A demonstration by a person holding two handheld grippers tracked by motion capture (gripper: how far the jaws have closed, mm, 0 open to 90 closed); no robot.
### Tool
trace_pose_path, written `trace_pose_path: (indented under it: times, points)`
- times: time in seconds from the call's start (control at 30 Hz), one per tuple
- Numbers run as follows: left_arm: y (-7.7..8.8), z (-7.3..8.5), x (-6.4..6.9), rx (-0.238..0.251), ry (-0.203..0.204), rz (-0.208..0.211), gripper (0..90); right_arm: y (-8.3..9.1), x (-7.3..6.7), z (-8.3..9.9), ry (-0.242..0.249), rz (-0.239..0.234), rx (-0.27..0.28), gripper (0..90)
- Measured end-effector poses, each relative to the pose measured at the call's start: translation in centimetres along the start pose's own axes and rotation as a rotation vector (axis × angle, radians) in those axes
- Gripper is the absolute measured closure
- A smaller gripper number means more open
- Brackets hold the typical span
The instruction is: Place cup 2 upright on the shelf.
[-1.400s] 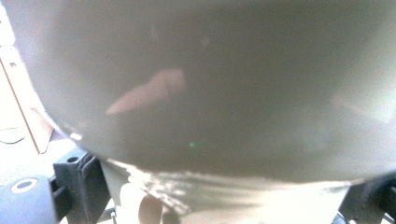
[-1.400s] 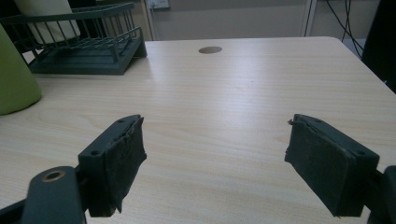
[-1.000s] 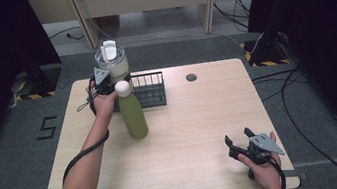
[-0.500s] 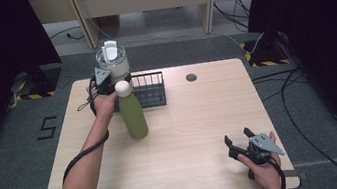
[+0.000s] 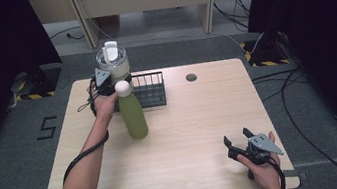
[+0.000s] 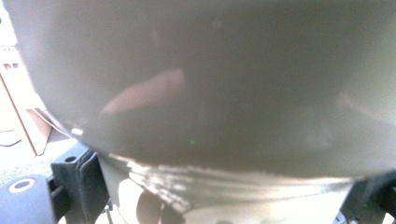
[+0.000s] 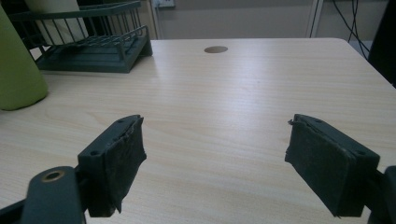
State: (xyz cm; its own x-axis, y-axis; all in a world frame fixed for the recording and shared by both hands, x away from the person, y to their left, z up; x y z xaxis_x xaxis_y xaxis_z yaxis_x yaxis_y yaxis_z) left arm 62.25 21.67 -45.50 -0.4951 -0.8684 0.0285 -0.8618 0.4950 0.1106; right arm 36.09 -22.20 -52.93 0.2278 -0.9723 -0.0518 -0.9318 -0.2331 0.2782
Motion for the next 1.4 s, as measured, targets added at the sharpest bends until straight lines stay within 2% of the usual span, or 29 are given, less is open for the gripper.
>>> trace_pose_path:
  times: [0.3,0.8,1.13,1.4]
  points:
    - [0.1,0.0,0.1,0.000,-0.003,-0.013,6.5,0.0,0.0,0.0,0.003,-0.003,-0.006,18.4]
    - [0.8,-0.3,0.1,0.008,-0.011,-0.009,3.3,-0.1,-0.1,0.0,0.007,-0.007,-0.005,18.1]
    - [2.0,-0.8,0.3,0.019,-0.029,-0.008,3.6,-0.1,-0.2,0.0,0.007,-0.007,-0.005,18.1]
    - [2.8,-0.9,0.4,0.027,-0.026,-0.003,3.8,-0.2,-0.2,0.0,0.006,-0.006,-0.006,18.0]
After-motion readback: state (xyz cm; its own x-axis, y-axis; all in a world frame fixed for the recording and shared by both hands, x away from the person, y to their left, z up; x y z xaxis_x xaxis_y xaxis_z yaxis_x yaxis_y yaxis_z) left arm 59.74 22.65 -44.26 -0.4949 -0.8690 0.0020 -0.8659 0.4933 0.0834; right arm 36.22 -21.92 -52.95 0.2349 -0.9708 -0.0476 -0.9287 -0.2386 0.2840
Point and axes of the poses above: each handheld gripper's, and its own axes: y roughly backward along the jaws, z roughly out of its underside, x roughly to its right, the point moved 3 cm from there along -y, roughly forward along the jaws, and after that the axes turned 5 degrees about z, right-handed, at the moved point
